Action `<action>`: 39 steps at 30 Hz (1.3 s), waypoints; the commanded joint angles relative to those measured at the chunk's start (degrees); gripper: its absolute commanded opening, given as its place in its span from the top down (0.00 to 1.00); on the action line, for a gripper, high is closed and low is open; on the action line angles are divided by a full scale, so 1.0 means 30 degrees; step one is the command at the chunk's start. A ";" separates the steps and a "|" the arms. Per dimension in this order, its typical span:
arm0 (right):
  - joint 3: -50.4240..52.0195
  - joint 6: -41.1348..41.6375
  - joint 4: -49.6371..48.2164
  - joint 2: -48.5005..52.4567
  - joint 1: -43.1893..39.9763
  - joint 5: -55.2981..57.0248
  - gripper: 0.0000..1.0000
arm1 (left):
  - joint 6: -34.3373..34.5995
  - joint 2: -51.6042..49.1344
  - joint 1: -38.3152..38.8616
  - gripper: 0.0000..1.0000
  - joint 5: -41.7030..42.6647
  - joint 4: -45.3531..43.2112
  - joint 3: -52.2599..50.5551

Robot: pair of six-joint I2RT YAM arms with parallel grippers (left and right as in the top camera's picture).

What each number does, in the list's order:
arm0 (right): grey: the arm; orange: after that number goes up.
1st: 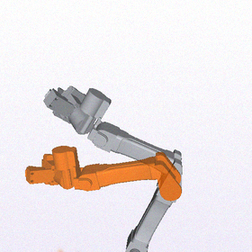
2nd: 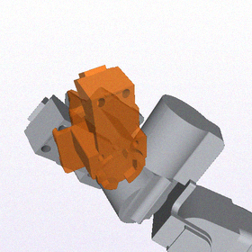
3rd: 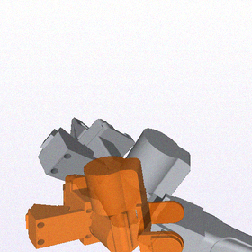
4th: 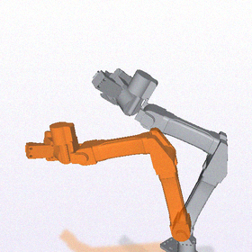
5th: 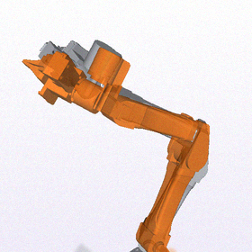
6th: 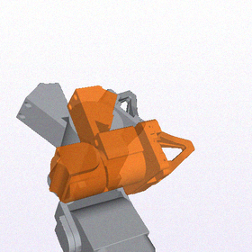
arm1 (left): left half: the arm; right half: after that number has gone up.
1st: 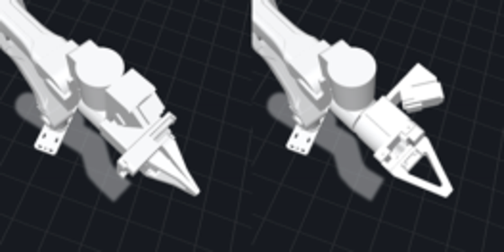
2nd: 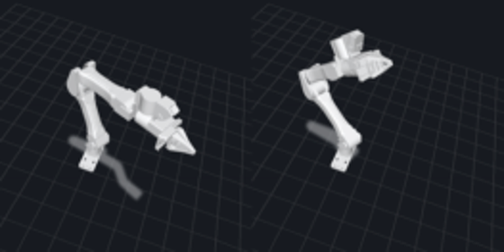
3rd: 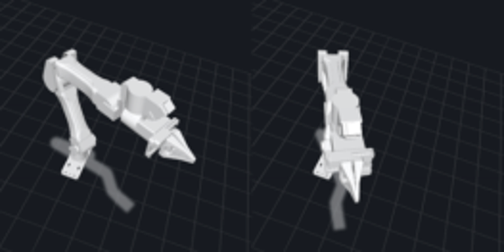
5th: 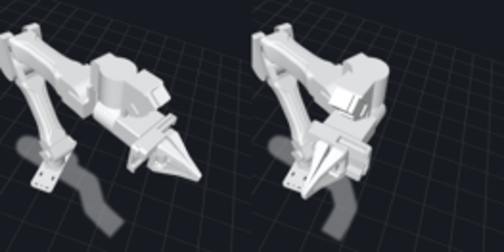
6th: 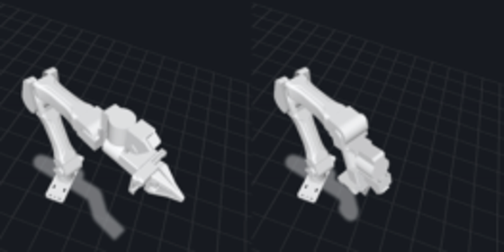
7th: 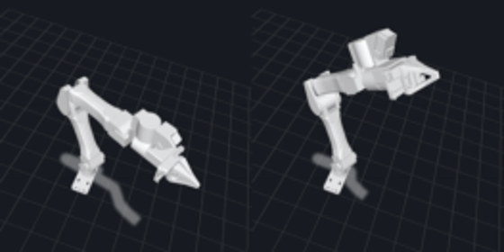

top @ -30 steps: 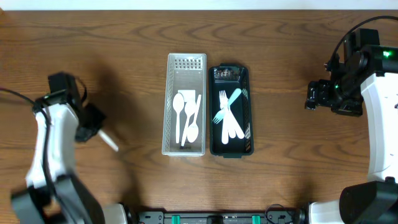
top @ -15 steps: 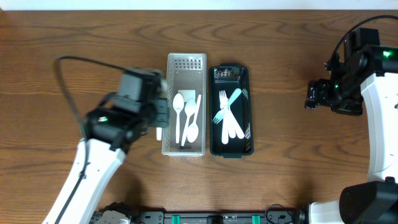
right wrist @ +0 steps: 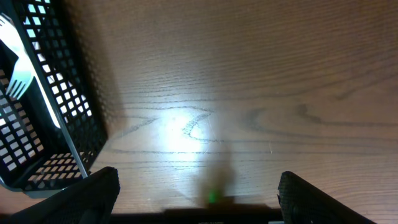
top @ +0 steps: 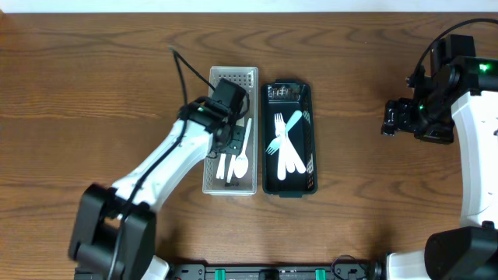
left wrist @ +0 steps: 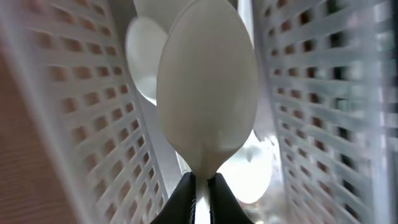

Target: Pack container

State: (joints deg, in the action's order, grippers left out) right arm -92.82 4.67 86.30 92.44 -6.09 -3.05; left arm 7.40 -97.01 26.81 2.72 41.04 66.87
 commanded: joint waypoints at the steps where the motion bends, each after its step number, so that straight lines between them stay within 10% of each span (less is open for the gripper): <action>1: 0.0022 -0.0306 0.0007 -0.0015 0.0160 -0.0073 0.15 | -0.0109 -0.0066 0.0044 0.74 -0.0277 -0.0015 0.0036; 5: 0.0022 -0.0313 0.0007 -0.0015 0.0160 -0.0073 0.15 | -0.0911 0.0787 0.0051 0.53 -0.0284 0.0670 0.0794; 14: 0.0022 -0.0299 -0.0758 -0.0029 0.0168 -0.0066 0.20 | -0.1319 0.5778 -0.0372 0.47 -0.4299 0.2994 0.3701; 23: 0.0022 -0.0138 -0.9471 -0.0743 0.2616 0.0350 0.14 | -0.1304 0.8859 -0.6295 0.45 -0.4903 -0.0051 0.3643; 27: 0.0168 -0.0168 -1.4586 -0.0153 0.4226 0.2164 0.01 | -0.0838 0.7788 -0.9078 0.03 -0.4116 -0.3264 0.3621; 39: 0.0175 -0.1625 -1.7099 0.1275 0.4255 0.4226 0.01 | -0.2135 0.5129 -1.0506 0.02 -0.4124 -0.3701 0.3366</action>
State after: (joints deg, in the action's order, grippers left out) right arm -92.55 2.09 33.82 96.20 7.73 6.66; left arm 2.90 -82.43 -5.23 -9.67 29.69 77.32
